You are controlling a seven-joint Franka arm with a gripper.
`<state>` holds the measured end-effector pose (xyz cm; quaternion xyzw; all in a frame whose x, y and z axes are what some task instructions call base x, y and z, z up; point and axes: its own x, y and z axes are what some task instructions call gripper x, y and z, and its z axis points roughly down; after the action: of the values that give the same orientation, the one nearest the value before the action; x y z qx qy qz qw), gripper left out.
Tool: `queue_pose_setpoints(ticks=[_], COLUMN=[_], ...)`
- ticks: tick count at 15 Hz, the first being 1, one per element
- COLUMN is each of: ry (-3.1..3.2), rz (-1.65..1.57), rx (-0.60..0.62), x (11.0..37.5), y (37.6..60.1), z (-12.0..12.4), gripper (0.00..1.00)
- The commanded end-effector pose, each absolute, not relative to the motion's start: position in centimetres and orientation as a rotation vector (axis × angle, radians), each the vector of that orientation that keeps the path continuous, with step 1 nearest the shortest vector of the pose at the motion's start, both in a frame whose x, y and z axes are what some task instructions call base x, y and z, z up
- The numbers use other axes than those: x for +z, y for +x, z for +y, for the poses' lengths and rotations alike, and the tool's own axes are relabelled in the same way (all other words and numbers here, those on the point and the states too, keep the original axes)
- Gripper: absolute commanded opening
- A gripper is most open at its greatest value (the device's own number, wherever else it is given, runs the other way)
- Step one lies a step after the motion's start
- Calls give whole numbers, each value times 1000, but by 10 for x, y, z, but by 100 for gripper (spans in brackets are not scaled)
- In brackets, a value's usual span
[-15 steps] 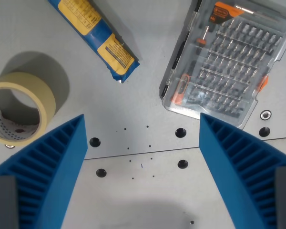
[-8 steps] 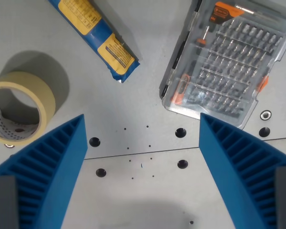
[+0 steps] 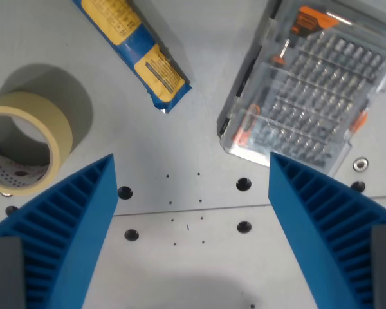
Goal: Move above the blue bag
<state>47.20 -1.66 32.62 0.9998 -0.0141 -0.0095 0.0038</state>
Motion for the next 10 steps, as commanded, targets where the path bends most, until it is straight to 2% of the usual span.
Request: queue_pose_setpoints(ticks=[1, 10], ry=[3129, 3087], rz=[176, 482], rx=[33, 57], x=[316, 275], y=[475, 484], z=[-12, 3], gripper=[100, 100])
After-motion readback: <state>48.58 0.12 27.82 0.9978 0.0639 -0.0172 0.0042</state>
